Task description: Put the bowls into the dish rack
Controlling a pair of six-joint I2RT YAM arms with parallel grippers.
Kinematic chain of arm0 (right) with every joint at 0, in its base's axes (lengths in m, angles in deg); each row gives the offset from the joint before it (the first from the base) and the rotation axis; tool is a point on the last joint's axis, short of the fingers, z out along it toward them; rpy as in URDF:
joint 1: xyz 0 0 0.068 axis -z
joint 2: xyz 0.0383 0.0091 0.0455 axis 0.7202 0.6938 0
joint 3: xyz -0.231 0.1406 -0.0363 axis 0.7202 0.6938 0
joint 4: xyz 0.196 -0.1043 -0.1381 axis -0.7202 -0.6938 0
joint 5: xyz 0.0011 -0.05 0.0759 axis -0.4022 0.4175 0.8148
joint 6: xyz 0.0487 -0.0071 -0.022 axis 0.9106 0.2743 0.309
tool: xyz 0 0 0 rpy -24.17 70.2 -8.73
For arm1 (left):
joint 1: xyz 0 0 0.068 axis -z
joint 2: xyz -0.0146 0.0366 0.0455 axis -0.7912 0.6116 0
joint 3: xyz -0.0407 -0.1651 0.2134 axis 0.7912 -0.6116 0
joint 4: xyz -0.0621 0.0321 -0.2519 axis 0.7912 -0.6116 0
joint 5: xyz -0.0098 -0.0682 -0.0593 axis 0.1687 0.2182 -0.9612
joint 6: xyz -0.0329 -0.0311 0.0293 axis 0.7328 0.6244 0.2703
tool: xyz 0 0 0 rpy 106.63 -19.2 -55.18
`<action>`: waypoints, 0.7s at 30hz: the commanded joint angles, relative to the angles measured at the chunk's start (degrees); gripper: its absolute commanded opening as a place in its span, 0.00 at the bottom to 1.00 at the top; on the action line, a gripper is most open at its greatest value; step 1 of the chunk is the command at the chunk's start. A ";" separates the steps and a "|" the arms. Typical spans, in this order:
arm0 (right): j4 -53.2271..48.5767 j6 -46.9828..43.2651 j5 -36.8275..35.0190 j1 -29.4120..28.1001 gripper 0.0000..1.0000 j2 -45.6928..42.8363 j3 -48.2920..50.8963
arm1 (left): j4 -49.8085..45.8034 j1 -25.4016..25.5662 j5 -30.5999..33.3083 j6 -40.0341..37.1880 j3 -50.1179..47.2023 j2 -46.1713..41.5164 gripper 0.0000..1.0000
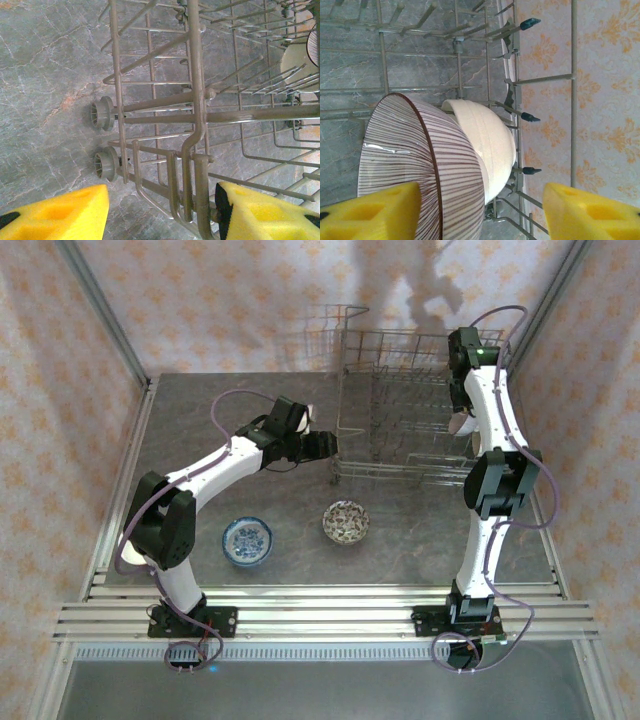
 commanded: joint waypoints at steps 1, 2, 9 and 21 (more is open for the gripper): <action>-3.35 3.81 0.01 -0.24 0.70 -0.22 -3.04 | -4.29 -1.18 4.27 0.67 -1.39 1.91 0.58; -3.83 4.77 -0.31 -0.34 0.71 -0.08 -3.66 | -4.26 -1.18 4.39 0.77 -1.37 1.82 0.58; -9.80 12.56 -3.70 -0.71 0.70 2.05 -8.30 | -2.89 -1.18 4.07 1.59 -2.16 1.65 0.58; -12.03 19.65 -9.46 -2.78 0.50 0.42 -5.86 | -1.69 -0.39 4.94 3.90 -3.38 0.88 0.58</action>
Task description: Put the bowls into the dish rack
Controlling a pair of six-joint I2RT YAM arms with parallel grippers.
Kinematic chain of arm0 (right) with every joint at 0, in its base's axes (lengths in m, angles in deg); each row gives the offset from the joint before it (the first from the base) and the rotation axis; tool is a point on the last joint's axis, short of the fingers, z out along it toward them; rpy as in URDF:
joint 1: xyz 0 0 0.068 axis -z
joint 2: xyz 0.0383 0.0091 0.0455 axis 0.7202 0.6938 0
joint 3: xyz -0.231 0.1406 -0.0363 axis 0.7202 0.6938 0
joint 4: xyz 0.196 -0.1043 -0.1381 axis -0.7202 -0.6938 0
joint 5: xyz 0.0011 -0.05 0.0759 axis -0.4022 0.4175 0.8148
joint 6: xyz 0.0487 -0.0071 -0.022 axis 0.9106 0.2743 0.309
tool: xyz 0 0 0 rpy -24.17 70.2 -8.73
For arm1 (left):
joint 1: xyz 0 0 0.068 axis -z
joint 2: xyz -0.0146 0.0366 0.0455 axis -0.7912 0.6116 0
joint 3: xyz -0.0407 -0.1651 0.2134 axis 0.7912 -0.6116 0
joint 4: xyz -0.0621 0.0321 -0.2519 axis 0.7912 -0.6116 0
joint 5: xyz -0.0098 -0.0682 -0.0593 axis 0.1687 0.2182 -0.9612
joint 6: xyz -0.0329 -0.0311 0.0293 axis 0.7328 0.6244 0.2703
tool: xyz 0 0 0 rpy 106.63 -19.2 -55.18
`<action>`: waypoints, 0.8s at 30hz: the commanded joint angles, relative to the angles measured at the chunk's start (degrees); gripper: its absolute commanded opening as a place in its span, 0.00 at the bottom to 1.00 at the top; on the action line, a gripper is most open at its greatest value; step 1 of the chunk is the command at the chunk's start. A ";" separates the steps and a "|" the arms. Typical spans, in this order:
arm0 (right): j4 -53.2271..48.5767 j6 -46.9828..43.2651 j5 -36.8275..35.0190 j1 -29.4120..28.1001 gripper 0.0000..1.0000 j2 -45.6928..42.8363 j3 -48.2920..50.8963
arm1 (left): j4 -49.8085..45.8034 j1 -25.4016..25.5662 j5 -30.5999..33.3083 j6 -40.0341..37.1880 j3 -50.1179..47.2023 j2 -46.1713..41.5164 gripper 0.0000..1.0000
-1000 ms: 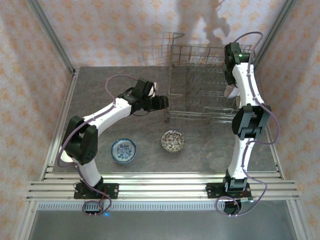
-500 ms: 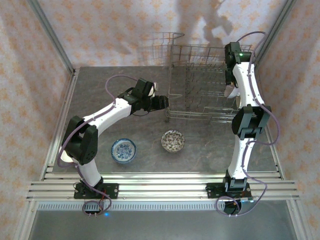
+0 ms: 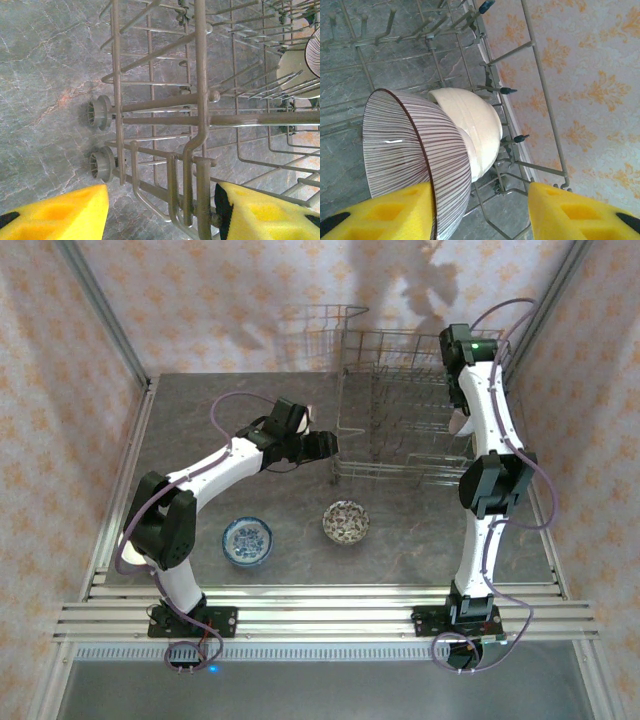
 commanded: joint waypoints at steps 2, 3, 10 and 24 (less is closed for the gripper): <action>-2.98 2.96 -3.35 -0.07 0.48 0.19 0.57 | -2.90 -0.42 5.19 1.43 -2.71 1.13 0.58; -3.24 3.10 -3.50 -0.16 0.48 0.58 0.61 | -2.72 -0.46 5.13 1.61 -2.82 1.25 0.58; -2.28 3.10 -3.51 -0.25 0.44 1.75 2.25 | -1.95 -0.39 4.98 2.13 -3.44 1.73 0.58; -4.62 0.75 -7.05 -1.52 0.24 4.16 -0.65 | -0.89 -0.17 6.50 4.33 -6.30 0.17 0.58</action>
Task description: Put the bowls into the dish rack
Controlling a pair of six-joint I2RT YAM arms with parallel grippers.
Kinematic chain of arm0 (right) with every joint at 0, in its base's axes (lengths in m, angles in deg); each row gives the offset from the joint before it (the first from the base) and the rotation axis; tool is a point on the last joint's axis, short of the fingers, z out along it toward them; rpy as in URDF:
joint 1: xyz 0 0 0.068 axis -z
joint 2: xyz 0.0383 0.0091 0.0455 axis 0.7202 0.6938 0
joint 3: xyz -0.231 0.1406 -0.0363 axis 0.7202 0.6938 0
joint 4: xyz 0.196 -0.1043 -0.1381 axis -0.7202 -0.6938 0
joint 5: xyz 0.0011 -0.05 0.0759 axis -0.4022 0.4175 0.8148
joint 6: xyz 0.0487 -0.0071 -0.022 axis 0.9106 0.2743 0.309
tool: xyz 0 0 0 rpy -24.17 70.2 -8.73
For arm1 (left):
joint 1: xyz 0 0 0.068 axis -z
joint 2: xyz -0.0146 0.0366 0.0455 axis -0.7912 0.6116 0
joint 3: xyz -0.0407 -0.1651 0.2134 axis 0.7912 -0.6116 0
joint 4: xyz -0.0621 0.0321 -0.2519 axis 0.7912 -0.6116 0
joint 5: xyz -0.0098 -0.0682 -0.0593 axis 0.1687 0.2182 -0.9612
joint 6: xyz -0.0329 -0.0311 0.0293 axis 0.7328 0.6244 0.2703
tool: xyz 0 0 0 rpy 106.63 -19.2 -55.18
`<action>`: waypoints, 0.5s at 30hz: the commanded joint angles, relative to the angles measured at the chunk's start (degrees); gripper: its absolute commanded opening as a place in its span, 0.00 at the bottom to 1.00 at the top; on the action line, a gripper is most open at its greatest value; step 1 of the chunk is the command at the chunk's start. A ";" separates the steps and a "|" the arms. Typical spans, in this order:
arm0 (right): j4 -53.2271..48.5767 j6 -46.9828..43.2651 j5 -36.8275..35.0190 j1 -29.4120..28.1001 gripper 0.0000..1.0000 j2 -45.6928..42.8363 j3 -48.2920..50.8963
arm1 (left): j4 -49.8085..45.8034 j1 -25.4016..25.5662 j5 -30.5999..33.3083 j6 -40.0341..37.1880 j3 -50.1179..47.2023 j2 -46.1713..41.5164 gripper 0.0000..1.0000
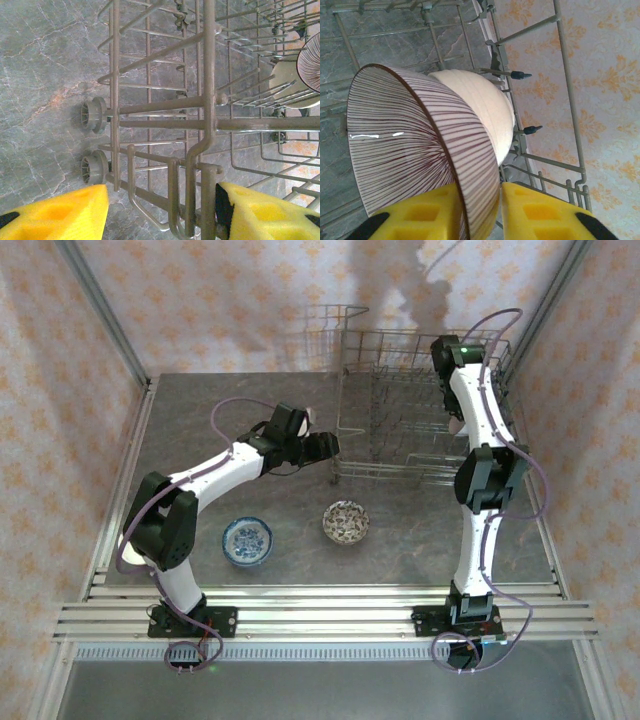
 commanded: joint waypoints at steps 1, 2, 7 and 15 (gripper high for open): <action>-3.18 -0.96 -6.10 -0.94 0.23 0.04 -1.95 | -6.47 -0.55 6.26 0.91 -2.98 0.59 0.58; -3.38 -1.23 -7.40 -1.15 0.23 -0.10 -1.73 | -6.33 -0.54 6.29 1.11 -3.07 0.60 0.58; -3.15 -2.60 -10.52 -1.98 0.18 -1.36 -0.46 | -6.61 -0.38 6.15 1.06 -2.45 0.68 0.58; -3.28 -3.52 -12.81 -2.59 0.10 -1.47 -0.14 | -7.81 -0.19 5.92 0.67 -1.26 1.74 0.58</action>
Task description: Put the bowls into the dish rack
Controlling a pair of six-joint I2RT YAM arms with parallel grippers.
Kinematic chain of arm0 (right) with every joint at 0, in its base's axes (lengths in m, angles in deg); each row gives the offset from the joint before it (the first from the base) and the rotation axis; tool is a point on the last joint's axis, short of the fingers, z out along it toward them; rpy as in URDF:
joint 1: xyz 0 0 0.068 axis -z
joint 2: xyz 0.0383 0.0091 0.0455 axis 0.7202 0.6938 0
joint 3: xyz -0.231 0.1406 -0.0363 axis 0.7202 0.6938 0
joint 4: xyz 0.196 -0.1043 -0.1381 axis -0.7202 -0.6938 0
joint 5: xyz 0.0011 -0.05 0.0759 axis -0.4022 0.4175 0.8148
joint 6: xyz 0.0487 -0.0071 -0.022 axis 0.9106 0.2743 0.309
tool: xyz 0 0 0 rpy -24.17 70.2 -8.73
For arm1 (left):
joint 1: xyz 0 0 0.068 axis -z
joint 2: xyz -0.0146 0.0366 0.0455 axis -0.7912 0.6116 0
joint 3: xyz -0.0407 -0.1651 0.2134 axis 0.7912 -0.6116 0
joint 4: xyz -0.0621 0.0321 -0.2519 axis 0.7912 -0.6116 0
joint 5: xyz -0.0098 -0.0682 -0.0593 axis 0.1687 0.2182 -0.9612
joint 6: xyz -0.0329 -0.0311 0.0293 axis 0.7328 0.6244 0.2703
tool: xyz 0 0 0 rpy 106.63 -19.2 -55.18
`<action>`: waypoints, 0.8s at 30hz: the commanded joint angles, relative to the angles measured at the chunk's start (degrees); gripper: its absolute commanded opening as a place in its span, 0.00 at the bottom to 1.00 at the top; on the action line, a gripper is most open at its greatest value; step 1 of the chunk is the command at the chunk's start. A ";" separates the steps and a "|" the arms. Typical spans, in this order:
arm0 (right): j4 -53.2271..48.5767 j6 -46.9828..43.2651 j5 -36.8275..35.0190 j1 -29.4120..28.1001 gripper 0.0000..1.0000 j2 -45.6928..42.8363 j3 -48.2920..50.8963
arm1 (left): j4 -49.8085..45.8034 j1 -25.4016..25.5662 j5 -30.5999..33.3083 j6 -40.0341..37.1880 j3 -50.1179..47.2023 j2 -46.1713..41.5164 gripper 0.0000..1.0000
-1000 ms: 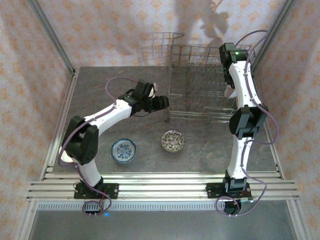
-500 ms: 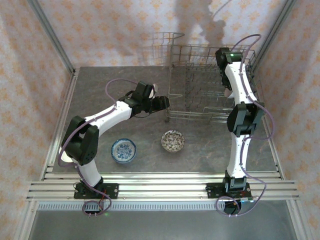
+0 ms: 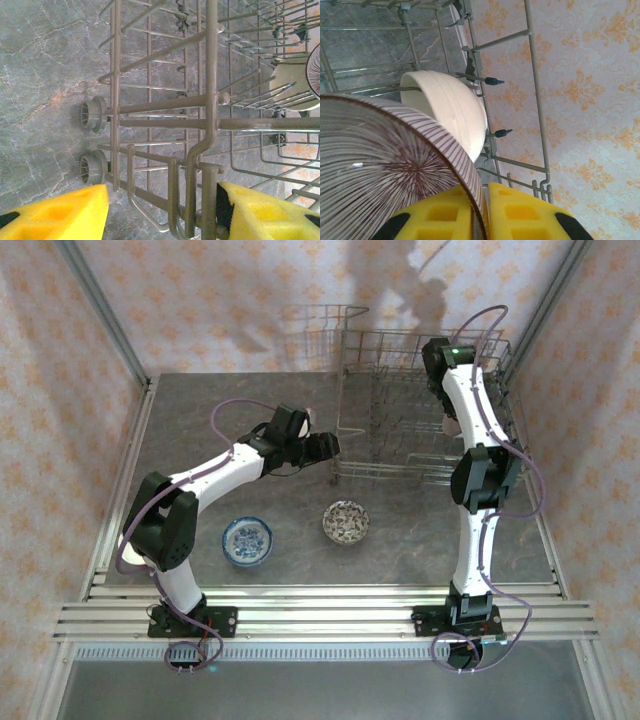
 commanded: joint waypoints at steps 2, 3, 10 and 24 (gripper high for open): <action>-1.79 -0.53 -6.12 -0.81 0.09 -1.72 -0.02 | -8.04 -0.46 5.02 -0.10 -0.95 1.95 0.58; -1.92 -0.34 -6.37 -0.99 0.06 -1.76 0.12 | -7.81 -0.46 4.91 -0.08 -0.95 1.95 0.58; -2.98 0.50 -7.60 -1.80 0.00 -1.74 -0.73 | -7.41 -0.43 6.16 1.09 -1.58 0.70 0.57; -3.67 0.13 -8.24 -2.69 0.00 -5.09 -1.18 | -11.94 -0.19 19.72 -12.96 1.07 -15.60 0.73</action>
